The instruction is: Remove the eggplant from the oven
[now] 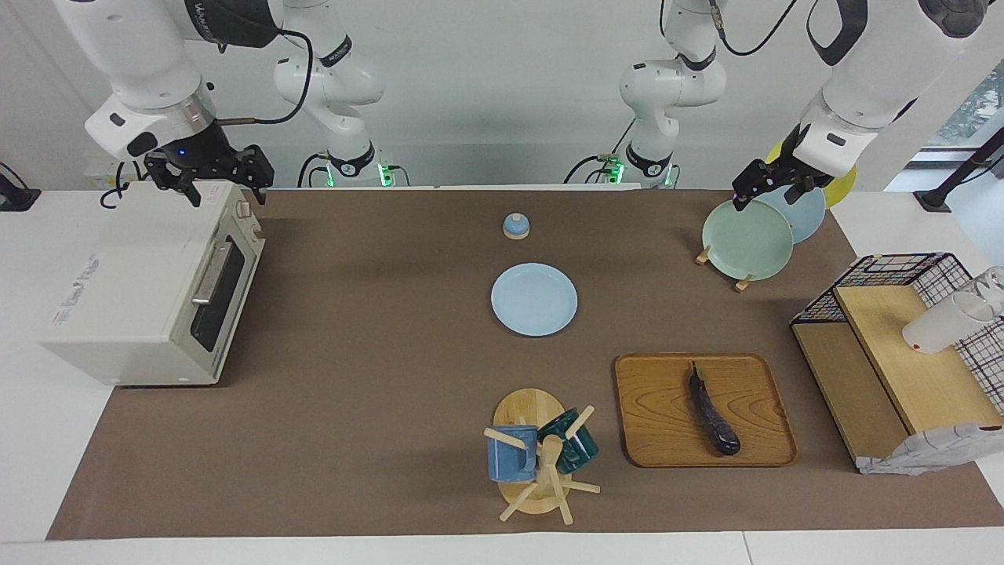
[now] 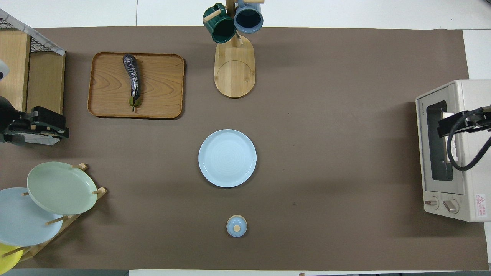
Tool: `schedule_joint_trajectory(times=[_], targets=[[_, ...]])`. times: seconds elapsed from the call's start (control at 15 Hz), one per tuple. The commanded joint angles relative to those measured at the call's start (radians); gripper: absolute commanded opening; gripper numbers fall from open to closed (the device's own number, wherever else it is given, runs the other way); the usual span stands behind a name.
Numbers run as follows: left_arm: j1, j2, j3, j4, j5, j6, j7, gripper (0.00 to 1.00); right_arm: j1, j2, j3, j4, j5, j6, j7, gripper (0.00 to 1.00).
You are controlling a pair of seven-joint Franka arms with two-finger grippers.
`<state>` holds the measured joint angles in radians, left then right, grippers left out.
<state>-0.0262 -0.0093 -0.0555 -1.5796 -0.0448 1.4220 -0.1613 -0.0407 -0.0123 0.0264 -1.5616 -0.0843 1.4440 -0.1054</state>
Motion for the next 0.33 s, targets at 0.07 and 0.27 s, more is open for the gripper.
schedule_joint_trajectory(times=[0.07,0.27], targets=[[-0.008,-0.005,0.009,0.001,-0.001,0.012,0.026,1.0,-0.007,-0.006,0.001,-0.005,0.026,-0.014,0.009,1.0],[-0.004,-0.006,0.009,0.001,-0.001,0.012,0.031,1.0,-0.007,-0.006,0.001,-0.005,0.026,-0.016,0.009,1.0]])
